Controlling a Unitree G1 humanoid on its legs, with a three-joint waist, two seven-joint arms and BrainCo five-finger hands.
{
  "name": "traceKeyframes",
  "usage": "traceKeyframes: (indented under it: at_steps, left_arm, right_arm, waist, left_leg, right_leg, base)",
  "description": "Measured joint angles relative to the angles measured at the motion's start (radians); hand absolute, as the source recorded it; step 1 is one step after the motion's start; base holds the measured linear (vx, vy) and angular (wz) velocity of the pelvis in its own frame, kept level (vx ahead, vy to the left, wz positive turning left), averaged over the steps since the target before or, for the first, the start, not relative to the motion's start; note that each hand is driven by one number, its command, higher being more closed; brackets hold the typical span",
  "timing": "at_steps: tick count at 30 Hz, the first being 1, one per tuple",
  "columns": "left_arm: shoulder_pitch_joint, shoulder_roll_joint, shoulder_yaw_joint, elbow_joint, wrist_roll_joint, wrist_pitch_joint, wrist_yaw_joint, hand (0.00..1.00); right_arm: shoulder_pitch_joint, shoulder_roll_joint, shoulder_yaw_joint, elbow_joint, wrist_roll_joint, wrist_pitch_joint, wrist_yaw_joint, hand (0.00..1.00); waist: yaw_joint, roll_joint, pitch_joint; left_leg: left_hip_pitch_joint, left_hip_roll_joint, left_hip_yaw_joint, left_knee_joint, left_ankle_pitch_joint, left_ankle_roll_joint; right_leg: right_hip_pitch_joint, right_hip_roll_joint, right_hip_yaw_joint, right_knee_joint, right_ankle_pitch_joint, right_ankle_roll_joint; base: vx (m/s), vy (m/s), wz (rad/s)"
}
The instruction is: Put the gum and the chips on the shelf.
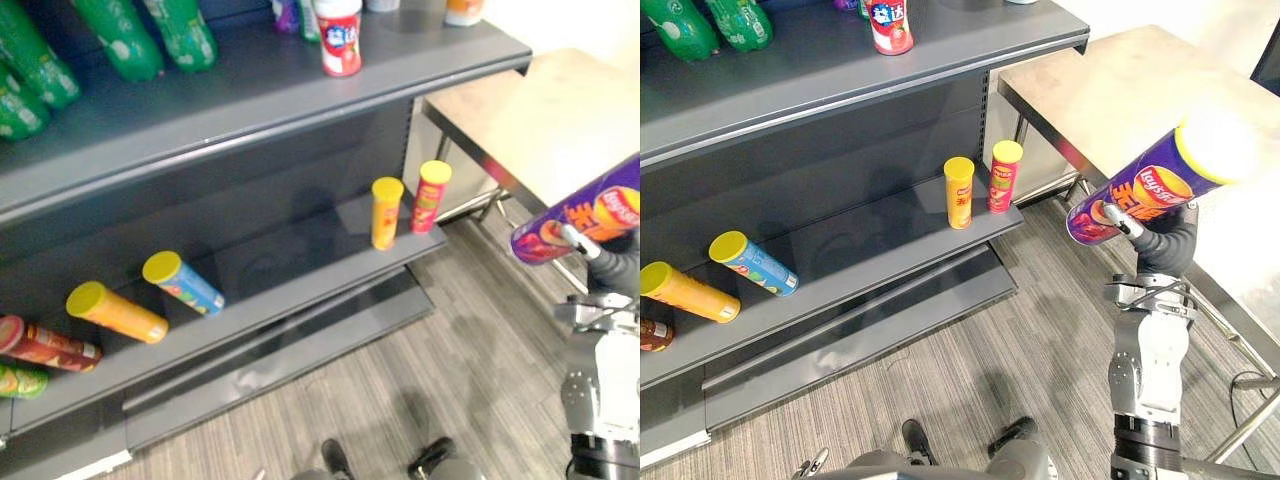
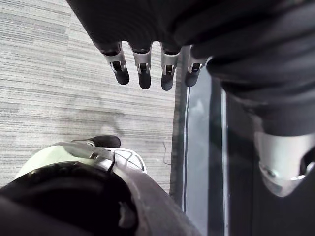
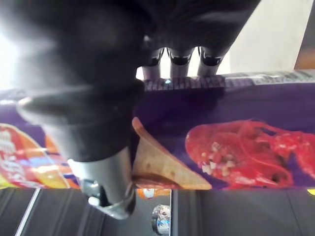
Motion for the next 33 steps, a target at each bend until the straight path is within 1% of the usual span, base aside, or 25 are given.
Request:
traceKeyframes:
  at_steps: [4, 7, 10, 12, 15, 17, 18, 19, 20, 21, 22, 23, 24, 25, 26, 27, 29, 31, 33]
  left_arm:
    - [0.0, -0.002, 0.0, -0.003, -0.009, 0.0, -0.005, 0.0]
    - [0.0, -0.002, 0.0, -0.002, -0.009, -0.002, -0.005, 0.0]
    - [-0.001, -0.002, 0.0, 0.002, -0.009, -0.018, -0.006, 0.0]
    - [-0.001, -0.003, 0.0, 0.003, -0.01, -0.02, -0.006, 0.0]
    - [-0.001, -0.002, 0.0, 0.009, -0.012, -0.019, -0.005, 0.0]
    - [-0.002, -0.003, 0.0, 0.006, -0.041, -0.018, -0.004, 0.0]
    - [-0.001, -0.004, 0.0, -0.002, -0.046, -0.009, -0.003, 0.0]
    - [-0.001, -0.003, 0.0, -0.005, -0.046, -0.007, -0.003, 0.0]
    - [-0.001, -0.002, 0.0, -0.011, -0.046, 0.004, 0.002, 0.0]
    - [-0.003, 0.002, -0.002, -0.011, -0.045, 0.01, 0.009, 0.0]
    - [-0.004, 0.004, -0.002, -0.01, -0.045, 0.011, 0.011, 0.0]
    - [-0.009, 0.019, -0.003, -0.008, -0.043, 0.013, 0.017, 0.0]
    - [-0.014, 0.034, -0.008, -0.008, -0.037, 0.019, 0.021, 0.0]
    - [-0.017, 0.039, -0.012, -0.006, -0.036, 0.026, 0.025, 0.0]
    - [-0.021, 0.04, -0.02, -0.001, -0.037, 0.039, 0.03, 0.0]
    - [-0.02, 0.04, -0.034, 0.002, -0.037, 0.048, 0.029, 0.0]
    - [-0.019, 0.044, -0.038, 0.002, -0.041, 0.052, 0.028, 0.0]
    - [-0.019, 0.039, -0.038, 0.003, -0.047, 0.052, 0.028, 0.0]
    - [-0.018, 0.032, -0.038, 0.002, -0.047, 0.047, 0.027, 0.0]
  right_arm:
    - [-0.001, 0.0, 0.001, 0.0, 0.0, 0.0, 0.005, 1.0]
    - [-0.005, -0.001, 0.007, 0.0, -0.002, -0.001, 0.028, 1.0]
    - [-0.024, -0.003, 0.046, 0.0, -0.003, -0.001, 0.052, 1.0]
    - [-0.054, -0.004, 0.081, 0.0, -0.003, -0.001, 0.08, 1.0]
    - [-0.079, -0.004, 0.127, 0.0, -0.003, -0.002, 0.124, 1.0]
    - [-0.07, -0.002, 0.146, 0.0, -0.002, -0.002, 0.147, 1.0]
    - [-0.061, -0.002, 0.171, 0.001, 0.0, -0.003, 0.154, 1.0]
    - [-0.06, -0.001, 0.177, 0.001, 0.0, -0.003, 0.154, 1.0]
    - [-0.051, 0.001, 0.204, 0.002, -0.001, -0.003, 0.155, 1.0]
    - [-0.031, 0.027, 0.226, 0.001, -0.001, -0.01, 0.155, 1.0]
    - [-0.026, 0.033, 0.23, 0.001, -0.001, -0.013, 0.155, 1.0]
    - [-0.002, 0.053, 0.244, -0.002, -0.002, -0.019, 0.147, 1.0]
    - [0.019, 0.063, 0.256, -0.015, -0.004, -0.02, 0.139, 1.0]
    - [0.026, 0.065, 0.264, -0.022, -0.006, -0.021, 0.136, 1.0]
    - [0.029, 0.065, 0.284, -0.026, -0.01, -0.026, 0.135, 1.0]
    - [0.029, 0.069, 0.303, -0.027, -0.01, -0.033, 0.137, 1.0]
    - [0.024, 0.077, 0.321, -0.03, -0.009, -0.047, 0.153, 1.0]
    - [0.023, 0.077, 0.321, -0.03, -0.002, -0.048, 0.154, 1.0]
    - [0.021, 0.076, 0.32, -0.03, 0.011, -0.049, 0.154, 1.0]
  waist:
    - [0.002, 0.0, 0.0]
    - [0.002, 0.0, 0.0]
    - [0.003, -0.001, 0.0]
    - [0.006, -0.002, 0.001]
    - [0.016, -0.006, 0.003]
    - [0.025, -0.011, 0.009]
    - [0.03, -0.006, 0.023]
    - [0.032, -0.005, 0.028]
    - [0.033, -0.001, 0.041]
    - [0.03, 0.003, 0.055]
    - [0.03, 0.001, 0.055]
    - [0.023, -0.007, 0.053]
    - [0.022, -0.021, 0.056]
    - [0.027, -0.03, 0.059]
    - [0.029, -0.035, 0.062]
    - [0.036, -0.026, 0.059]
    - [0.044, -0.023, 0.063]
    - [0.044, -0.019, 0.073]
    - [0.04, -0.019, 0.074]
  left_leg:
    - [0.0, 0.008, -0.003, 0.005, 0.01, 0.005]
    - [0.0, 0.008, -0.009, 0.006, 0.01, 0.006]
    - [0.002, 0.01, -0.023, 0.006, 0.009, 0.007]
    - [-0.005, 0.012, -0.025, 0.035, -0.006, 0.018]
    - [-0.01, 0.017, -0.049, 0.123, -0.058, 0.026]
    - [-0.027, 0.023, -0.074, 0.202, -0.102, 0.039]
    - [-0.039, 0.035, -0.104, 0.265, -0.134, 0.049]
    - [-0.039, 0.038, -0.108, 0.276, -0.139, 0.051]
    - [-0.039, 0.047, -0.147, 0.307, -0.156, 0.061]
    - [-0.057, 0.058, -0.209, 0.347, -0.177, 0.064]
    - [-0.064, 0.06, -0.224, 0.357, -0.18, 0.065]
    - [-0.093, 0.059, -0.284, 0.391, -0.2, 0.074]
    - [-0.113, 0.04, -0.329, 0.416, -0.206, 0.068]
    - [-0.122, 0.027, -0.346, 0.425, -0.204, 0.063]
    - [-0.142, 0.006, -0.379, 0.451, -0.208, 0.061]
    - [-0.164, 0.007, -0.406, 0.477, -0.217, 0.052]
    - [-0.2, 0.008, -0.425, 0.496, -0.216, 0.045]
    - [-0.211, 0.016, -0.433, 0.504, -0.208, 0.037]
    - [-0.205, 0.03, -0.433, 0.497, -0.202, 0.026]
  right_leg:
    - [0.001, 0.009, 0.004, 0.001, 0.0, 0.0]
    - [0.007, 0.009, 0.004, 0.001, 0.0, 0.0]
    - [0.021, 0.008, 0.0, 0.003, 0.0, 0.0]
    - [0.024, -0.005, 0.0, 0.02, 0.0, 0.001]
    - [0.054, -0.04, -0.003, 0.063, 0.002, 0.003]
    - [0.056, -0.093, 0.007, 0.149, 0.026, 0.022]
    - [0.035, -0.128, 0.071, 0.24, 0.081, -0.007]
    - [0.027, -0.13, 0.095, 0.256, 0.095, -0.017]
    - [-0.016, -0.126, 0.224, 0.317, 0.152, -0.069]
    - [-0.055, -0.028, 0.446, 0.31, 0.069, -0.036]
    - [-0.056, 0.001, 0.485, 0.3, 0.04, -0.022]
    - [-0.055, 0.092, 0.613, 0.245, -0.034, 0.019]
    - [-0.053, 0.145, 0.681, 0.191, -0.055, 0.043]
    - [-0.053, 0.159, 0.7, 0.163, -0.054, 0.045]
    - [-0.052, 0.166, 0.715, 0.124, -0.061, 0.056]
    - [-0.033, 0.18, 0.745, 0.096, -0.071, 0.076]
    - [-0.03, 0.194, 0.762, 0.057, -0.092, 0.101]
    - [-0.017, 0.209, 0.76, 0.035, -0.109, 0.108]
    - [-0.012, 0.226, 0.758, 0.032, -0.118, 0.1]
  base:
    - [0.12, -0.061, 0.02]
    - [0.1, -0.049, 0.09]
    - [0.08, -0.05, 0.19]
    - [0.07, -0.047, 0.12]
    - [0.07, -0.044, 0.18]
    - [0.06, 0.006, 0.41]
    - [0.05, 0.043, 0.41]
    - [0.03, 0.07, 0.53]
    - [0.0, 0.07, 0.79]
    - [-0.02, 0.048, 0.88]
    - [-0.02, -0.006, 1.26]
    - [-0.02, -0.05, 1.36]
    - [0.0, -0.055, 1.47]
    - [0.0, -0.071, 1.28]
    - [0.02, -0.081, 0.94]
    - [0.01, -0.082, 0.79]
    - [0.01, -0.084, 0.3]
    - [0.01, -0.13, 0.07]
    - [0.01, -0.136, -0.04]
